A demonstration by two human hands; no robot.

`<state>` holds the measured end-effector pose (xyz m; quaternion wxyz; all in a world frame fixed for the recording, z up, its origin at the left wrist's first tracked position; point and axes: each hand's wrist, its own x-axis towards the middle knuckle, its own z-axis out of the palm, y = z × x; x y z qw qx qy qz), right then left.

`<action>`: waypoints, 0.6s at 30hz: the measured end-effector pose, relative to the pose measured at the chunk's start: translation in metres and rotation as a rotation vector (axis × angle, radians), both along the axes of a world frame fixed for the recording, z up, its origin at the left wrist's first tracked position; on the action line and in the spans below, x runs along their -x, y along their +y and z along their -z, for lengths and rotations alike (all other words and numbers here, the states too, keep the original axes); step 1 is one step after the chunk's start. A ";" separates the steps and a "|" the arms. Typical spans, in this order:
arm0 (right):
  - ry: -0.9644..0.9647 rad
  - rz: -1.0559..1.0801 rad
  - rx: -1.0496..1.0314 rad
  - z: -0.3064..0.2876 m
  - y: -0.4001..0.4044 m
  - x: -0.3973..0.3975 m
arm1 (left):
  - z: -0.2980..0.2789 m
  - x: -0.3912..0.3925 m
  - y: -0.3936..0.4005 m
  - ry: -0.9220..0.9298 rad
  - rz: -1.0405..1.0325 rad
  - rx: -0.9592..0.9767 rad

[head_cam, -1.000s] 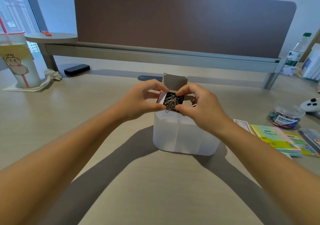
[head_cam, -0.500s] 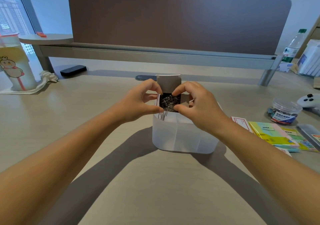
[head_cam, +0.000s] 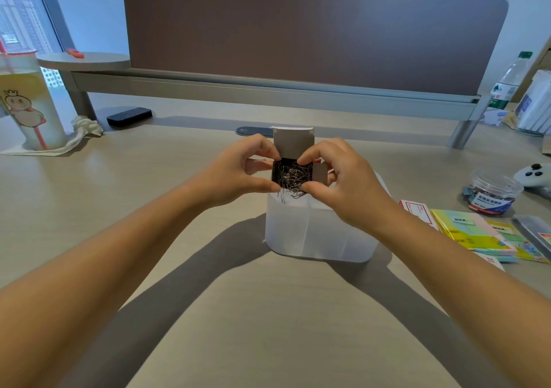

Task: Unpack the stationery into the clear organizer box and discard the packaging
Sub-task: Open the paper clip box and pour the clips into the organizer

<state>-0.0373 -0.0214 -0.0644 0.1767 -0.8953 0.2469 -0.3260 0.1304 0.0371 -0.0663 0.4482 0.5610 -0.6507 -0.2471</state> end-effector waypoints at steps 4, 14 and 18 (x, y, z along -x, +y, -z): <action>0.024 -0.007 -0.001 -0.001 0.001 0.000 | 0.000 -0.001 -0.001 -0.012 -0.012 0.008; 0.082 -0.027 -0.007 -0.001 0.002 0.002 | -0.001 0.000 0.002 0.018 -0.004 0.002; 0.092 -0.035 -0.013 0.000 0.001 0.001 | -0.001 -0.001 0.004 0.031 -0.008 -0.004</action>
